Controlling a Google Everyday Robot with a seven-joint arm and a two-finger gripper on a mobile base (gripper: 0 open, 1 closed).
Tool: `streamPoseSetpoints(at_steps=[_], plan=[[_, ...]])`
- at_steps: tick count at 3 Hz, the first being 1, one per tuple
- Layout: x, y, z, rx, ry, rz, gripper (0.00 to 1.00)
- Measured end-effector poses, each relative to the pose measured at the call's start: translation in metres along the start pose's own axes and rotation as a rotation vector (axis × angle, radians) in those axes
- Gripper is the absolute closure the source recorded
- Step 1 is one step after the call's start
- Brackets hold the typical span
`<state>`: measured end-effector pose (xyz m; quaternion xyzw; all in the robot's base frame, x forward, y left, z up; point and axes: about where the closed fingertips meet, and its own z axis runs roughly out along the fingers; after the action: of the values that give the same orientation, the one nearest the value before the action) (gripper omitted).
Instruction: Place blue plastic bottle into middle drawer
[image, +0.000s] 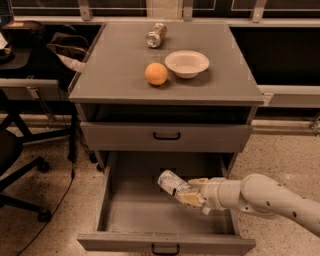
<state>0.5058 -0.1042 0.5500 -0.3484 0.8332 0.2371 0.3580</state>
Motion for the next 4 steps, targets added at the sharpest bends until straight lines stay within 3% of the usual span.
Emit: streamPoseSetpoints(at_steps=[3, 4], plan=[[0.044, -0.022, 0.048, -0.113, -0.088, 0.071, 1.0], [0.053, -0.031, 0.065, -0.127, -0.079, 0.09, 1.0]])
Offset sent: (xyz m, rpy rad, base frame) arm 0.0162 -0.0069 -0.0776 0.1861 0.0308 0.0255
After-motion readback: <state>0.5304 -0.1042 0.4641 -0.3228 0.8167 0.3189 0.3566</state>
